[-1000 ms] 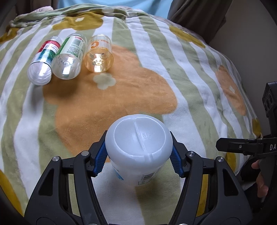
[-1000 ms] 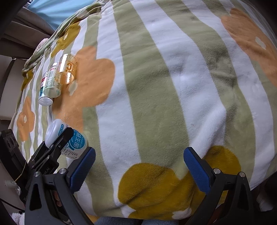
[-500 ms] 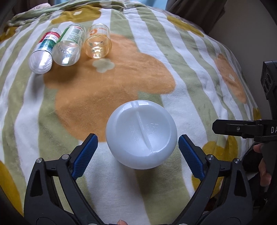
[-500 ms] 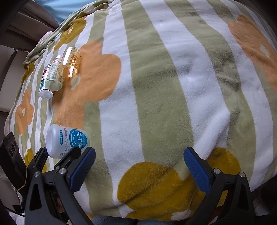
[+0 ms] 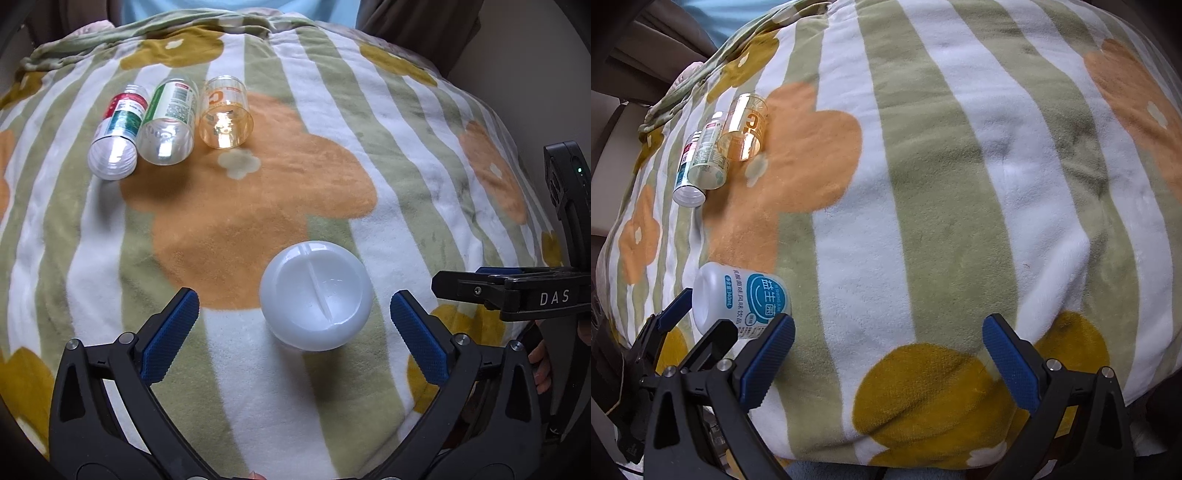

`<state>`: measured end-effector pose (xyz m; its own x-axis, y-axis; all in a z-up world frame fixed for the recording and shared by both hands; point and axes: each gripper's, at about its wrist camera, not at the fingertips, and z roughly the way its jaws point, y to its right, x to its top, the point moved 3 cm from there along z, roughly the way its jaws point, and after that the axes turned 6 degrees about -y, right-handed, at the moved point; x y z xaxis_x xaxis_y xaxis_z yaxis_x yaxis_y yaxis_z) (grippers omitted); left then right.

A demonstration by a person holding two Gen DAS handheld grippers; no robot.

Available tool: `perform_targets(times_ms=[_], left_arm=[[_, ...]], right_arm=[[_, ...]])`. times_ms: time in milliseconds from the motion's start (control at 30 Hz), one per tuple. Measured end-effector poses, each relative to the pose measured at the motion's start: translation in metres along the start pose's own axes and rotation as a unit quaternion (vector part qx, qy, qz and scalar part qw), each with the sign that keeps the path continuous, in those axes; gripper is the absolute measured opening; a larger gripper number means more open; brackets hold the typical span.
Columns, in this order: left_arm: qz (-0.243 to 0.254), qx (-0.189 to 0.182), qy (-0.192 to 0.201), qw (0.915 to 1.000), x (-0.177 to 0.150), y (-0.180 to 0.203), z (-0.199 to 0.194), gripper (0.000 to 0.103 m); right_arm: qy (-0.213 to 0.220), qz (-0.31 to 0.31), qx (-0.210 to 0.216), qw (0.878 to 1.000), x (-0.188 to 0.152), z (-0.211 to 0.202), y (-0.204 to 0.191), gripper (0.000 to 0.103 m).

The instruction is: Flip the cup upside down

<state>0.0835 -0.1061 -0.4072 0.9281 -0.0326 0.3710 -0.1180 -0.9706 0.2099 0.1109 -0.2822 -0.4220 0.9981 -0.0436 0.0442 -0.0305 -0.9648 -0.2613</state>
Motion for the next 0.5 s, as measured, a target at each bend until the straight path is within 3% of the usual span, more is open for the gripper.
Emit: perform_targets(times_ms=[267,500], left_arm=[[-0.034,0.028,0.016,0.9989,0.021,-0.023,-0.073,0.103],[-0.041,0.058,0.065,0.9954,0.057,-0.034,-0.182,0.103]], right_arm=[[0.036,-0.050,-0.043,0.997,0.004,-0.050,-0.033,0.101],[0.104,-0.073,-0.058,0.990,0.005,-0.143,-0.071,0.101]])
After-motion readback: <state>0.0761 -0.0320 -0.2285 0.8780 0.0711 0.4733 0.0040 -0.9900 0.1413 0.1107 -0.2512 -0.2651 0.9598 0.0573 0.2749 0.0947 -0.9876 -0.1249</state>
